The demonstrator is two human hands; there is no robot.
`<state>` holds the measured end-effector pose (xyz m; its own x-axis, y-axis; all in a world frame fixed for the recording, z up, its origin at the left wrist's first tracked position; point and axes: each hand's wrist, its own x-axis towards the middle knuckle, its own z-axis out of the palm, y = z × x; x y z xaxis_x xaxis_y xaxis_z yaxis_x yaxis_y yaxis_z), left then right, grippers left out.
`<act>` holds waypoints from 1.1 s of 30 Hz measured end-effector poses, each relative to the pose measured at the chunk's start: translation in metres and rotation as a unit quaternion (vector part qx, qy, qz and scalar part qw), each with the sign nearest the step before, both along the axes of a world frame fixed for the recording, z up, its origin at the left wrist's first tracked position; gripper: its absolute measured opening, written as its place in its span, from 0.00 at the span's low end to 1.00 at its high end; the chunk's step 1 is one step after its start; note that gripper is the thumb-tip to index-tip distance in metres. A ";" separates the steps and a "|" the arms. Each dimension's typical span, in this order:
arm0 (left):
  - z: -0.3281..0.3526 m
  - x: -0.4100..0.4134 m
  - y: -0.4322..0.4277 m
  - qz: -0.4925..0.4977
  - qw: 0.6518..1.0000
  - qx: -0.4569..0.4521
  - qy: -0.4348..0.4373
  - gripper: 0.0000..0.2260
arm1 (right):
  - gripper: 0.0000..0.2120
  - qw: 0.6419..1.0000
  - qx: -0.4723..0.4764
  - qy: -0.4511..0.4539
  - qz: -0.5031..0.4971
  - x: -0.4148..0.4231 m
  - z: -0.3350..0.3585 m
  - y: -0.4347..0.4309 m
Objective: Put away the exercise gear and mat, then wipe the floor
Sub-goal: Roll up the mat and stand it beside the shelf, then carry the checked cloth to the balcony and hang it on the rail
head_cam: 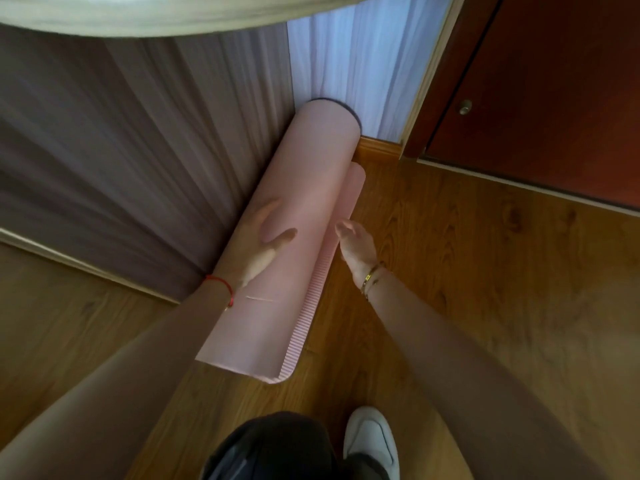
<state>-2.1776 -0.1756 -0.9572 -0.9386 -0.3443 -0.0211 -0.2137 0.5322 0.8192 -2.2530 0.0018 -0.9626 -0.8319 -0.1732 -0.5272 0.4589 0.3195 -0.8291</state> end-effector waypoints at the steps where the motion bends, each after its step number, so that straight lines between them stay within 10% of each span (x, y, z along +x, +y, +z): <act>1: 0.010 0.002 0.005 0.003 1.000 0.014 -0.002 0.25 | 0.19 1.000 0.002 -0.005 -0.010 0.002 0.012 0.007; 17: 0.302 0.073 0.165 -0.128 0.949 0.219 -0.187 0.23 | 0.19 0.981 0.005 -0.041 -0.188 0.137 0.285 0.162; 33: 0.558 0.263 0.314 -0.269 0.901 0.270 -0.206 0.18 | 0.17 0.870 -0.063 0.038 -0.488 0.410 0.544 0.309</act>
